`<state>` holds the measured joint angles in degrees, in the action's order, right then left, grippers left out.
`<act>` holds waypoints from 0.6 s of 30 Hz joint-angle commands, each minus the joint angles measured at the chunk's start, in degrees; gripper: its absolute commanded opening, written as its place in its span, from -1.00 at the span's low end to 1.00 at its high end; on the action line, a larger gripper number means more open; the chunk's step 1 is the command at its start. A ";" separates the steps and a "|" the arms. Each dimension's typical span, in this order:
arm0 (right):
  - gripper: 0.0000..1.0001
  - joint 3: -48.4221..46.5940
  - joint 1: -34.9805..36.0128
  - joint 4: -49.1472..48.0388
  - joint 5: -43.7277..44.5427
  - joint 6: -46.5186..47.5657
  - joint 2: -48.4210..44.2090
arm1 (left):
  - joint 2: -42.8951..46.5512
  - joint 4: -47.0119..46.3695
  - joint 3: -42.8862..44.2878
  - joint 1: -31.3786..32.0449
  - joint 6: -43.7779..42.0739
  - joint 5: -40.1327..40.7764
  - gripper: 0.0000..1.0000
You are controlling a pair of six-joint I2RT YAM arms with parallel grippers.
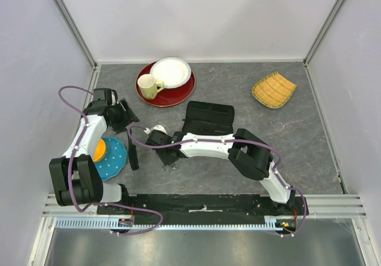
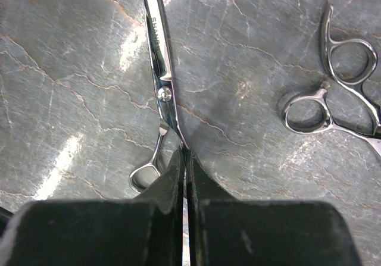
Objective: Sort the hair-cutting tools
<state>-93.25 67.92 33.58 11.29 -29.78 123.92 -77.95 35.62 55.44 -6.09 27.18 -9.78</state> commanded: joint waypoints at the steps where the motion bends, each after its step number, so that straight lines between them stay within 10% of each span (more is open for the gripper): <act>1: -1.00 3.42 -1.12 6.50 0.23 -0.72 -0.87 | -0.71 -2.65 -0.68 -0.24 0.51 -5.58 0.48; 18: -1.00 9.40 -1.56 5.18 0.75 -4.41 -11.77 | -1.76 -11.70 -9.64 0.28 5.42 -27.21 0.48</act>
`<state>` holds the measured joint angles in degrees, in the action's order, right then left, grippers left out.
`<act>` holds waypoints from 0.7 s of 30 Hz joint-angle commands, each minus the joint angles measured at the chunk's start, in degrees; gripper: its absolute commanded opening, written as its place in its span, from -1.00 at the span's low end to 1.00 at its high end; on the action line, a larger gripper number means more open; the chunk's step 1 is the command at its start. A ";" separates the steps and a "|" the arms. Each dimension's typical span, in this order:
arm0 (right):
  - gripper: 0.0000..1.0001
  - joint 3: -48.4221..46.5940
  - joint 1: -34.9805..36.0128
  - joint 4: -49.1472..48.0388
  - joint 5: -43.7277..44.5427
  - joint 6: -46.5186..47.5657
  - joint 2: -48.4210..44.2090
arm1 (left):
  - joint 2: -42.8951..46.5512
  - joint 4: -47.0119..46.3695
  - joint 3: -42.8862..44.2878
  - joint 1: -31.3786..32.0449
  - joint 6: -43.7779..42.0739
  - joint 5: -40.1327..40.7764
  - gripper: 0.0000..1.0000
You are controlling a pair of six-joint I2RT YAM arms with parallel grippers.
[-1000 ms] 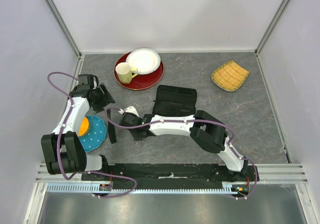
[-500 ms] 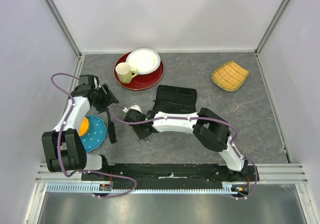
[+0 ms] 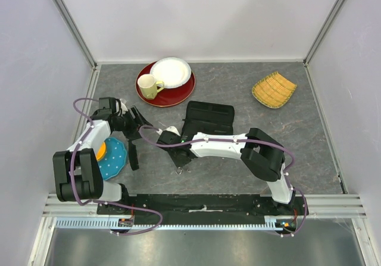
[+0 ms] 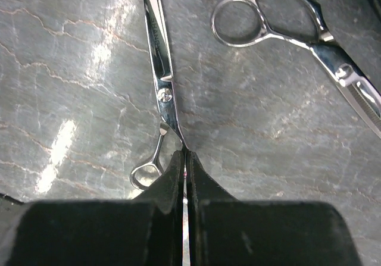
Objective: Sort the hair-cutting tools
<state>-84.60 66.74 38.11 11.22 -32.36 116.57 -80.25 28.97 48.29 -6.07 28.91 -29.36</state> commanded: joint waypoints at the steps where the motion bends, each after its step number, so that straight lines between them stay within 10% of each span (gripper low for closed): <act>1: -1.00 0.92 -0.38 0.39 0.38 -1.83 -4.77 | 0.70 -5.59 -3.55 0.79 4.14 -9.64 0.47; 21: -1.00 3.65 -2.49 -5.14 -3.75 -5.52 -9.87 | 4.31 -15.17 -12.61 17.04 13.72 -4.48 0.45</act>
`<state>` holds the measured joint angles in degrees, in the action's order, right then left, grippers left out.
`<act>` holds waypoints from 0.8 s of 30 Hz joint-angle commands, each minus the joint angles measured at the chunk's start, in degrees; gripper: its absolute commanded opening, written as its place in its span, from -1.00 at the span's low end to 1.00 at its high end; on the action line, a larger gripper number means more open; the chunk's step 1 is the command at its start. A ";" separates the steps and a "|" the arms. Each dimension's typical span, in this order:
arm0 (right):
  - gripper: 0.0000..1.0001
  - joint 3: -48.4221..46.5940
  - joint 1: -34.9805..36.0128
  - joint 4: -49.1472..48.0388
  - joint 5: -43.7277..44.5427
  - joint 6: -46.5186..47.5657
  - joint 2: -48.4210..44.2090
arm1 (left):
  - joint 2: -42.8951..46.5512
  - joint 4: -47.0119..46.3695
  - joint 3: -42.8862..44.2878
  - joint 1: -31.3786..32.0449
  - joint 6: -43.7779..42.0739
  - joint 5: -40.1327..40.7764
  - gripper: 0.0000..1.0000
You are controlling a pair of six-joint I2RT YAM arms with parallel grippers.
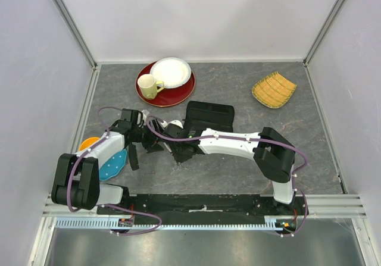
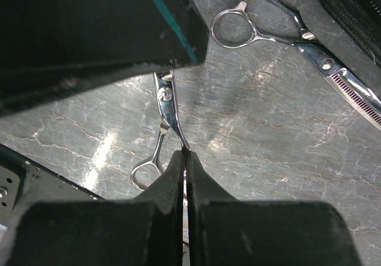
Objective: Sort the hair-cutting tools
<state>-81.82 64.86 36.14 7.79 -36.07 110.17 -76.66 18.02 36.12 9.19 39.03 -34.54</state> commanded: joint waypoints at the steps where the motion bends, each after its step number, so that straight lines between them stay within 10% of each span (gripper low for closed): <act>1: -1.00 1.48 -0.61 -4.14 -0.32 -2.50 -3.64 | 0.64 -5.18 -0.43 2.58 4.56 0.97 0.45; 18: -1.00 5.18 -0.70 -11.53 -0.85 -6.02 -6.90 | -4.02 -8.53 -0.08 7.86 5.97 5.10 -0.17; 24: -1.00 6.50 -0.79 -12.58 -0.76 -6.64 -7.86 | -4.46 -8.88 0.44 7.95 5.71 5.10 -0.95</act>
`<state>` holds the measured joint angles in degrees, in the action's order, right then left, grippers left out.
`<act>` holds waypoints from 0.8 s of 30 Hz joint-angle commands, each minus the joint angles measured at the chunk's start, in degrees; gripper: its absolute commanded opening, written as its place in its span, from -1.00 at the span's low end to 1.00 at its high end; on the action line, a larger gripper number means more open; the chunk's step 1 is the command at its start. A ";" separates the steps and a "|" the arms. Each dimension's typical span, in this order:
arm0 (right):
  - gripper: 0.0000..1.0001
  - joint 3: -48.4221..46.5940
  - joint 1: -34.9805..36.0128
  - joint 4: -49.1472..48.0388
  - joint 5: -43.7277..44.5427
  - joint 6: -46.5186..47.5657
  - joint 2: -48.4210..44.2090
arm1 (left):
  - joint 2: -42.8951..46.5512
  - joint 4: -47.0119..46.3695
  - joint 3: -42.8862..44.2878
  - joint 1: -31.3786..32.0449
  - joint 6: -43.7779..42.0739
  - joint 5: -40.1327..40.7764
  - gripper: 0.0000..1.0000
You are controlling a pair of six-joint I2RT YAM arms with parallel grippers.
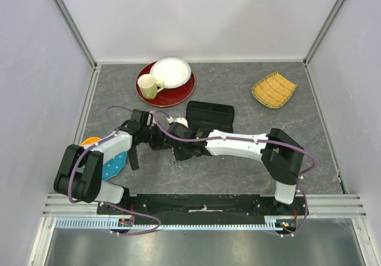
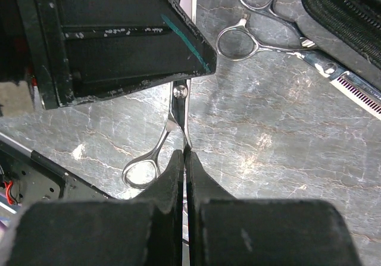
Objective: Sort the hair-cutting tools
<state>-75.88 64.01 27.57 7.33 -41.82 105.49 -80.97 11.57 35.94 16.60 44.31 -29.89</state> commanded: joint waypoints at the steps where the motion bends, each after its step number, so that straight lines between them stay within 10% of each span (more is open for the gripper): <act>1: -1.00 0.82 0.15 -4.10 -0.39 -0.89 -3.36 | -0.15 -2.35 0.71 0.45 0.42 0.36 -0.95; 4: -0.93 0.99 0.07 -3.76 0.66 -1.42 -4.76 | 1.25 0.01 2.98 0.54 -0.54 -0.61 -0.95; 11: 0.35 3.71 -1.16 -3.05 4.09 -4.32 -16.43 | 7.22 6.61 9.14 0.54 -1.60 2.55 -0.95; 24: 0.65 7.32 -14.16 -3.14 4.45 -3.79 -37.46 | 2.40 11.30 40.14 0.63 9.81 4.31 -0.95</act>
<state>-68.36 52.77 25.69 11.46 -46.24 71.75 -76.55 24.77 66.96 17.02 47.05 -25.56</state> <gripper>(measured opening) 0.819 0.046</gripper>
